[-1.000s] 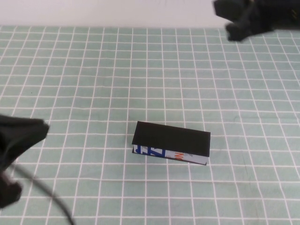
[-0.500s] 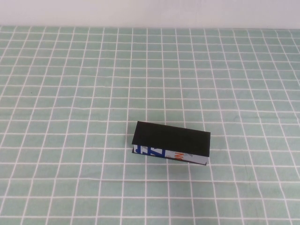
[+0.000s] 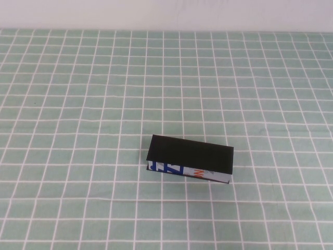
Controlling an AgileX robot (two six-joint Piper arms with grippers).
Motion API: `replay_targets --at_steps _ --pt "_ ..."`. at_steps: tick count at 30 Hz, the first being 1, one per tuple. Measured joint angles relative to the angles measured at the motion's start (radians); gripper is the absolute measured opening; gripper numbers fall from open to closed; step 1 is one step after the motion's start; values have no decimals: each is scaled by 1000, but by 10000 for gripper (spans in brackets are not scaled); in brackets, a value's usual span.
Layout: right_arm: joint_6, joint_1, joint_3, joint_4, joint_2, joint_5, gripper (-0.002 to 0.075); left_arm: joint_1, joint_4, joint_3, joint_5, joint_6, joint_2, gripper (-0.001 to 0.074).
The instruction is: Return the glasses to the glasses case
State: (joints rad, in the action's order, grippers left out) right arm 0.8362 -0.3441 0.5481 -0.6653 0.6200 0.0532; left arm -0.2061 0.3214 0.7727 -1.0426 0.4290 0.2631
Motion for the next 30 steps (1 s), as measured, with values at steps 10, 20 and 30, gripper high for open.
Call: replay_targets --at_steps 10,20,30 --pt "0 0 0 -20 0 103 -13 0 -6 0 0 0 0 -2" --pt "0 0 -70 -20 -15 170 -13 0 -6 0 -4 0 0 -2" --pt "0 0 -214 -20 -82 168 -13 0 -6 0 -24 0 0 -2"
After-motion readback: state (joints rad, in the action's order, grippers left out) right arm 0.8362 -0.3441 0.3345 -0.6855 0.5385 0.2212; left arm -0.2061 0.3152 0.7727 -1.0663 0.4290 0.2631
